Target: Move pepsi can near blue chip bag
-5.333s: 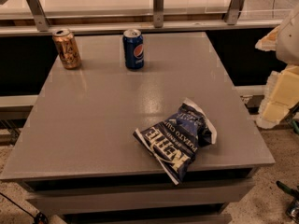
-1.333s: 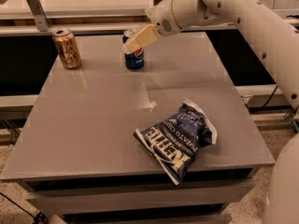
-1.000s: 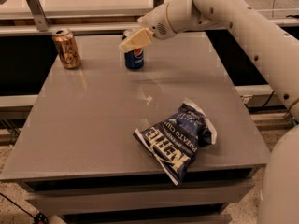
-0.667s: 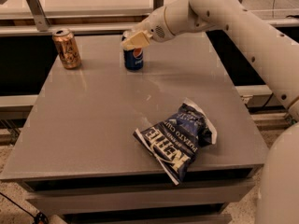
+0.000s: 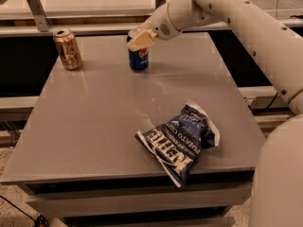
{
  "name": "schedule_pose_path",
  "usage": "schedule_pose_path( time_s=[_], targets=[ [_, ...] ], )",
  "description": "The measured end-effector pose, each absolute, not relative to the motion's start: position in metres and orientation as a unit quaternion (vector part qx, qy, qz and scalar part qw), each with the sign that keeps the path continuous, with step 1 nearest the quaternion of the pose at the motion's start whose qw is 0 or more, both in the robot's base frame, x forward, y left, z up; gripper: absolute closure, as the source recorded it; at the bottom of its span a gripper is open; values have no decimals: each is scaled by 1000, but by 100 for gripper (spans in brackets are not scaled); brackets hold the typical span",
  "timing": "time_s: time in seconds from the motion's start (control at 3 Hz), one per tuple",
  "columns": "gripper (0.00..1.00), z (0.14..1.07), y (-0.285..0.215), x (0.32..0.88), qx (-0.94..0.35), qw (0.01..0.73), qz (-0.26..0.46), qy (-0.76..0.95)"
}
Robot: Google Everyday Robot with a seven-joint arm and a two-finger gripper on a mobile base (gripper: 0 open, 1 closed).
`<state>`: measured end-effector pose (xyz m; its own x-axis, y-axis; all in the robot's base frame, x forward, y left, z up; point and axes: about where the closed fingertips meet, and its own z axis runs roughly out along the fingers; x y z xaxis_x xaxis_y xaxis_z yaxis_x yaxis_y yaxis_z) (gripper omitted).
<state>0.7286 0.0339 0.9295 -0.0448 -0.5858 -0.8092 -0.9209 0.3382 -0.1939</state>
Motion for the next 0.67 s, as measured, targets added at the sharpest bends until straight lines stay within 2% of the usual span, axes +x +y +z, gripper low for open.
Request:
schedule_pose_path(
  time_s=[0.67],
  targets=[
    [100, 974, -10, 665, -553, 462, 195, 666]
  ],
)
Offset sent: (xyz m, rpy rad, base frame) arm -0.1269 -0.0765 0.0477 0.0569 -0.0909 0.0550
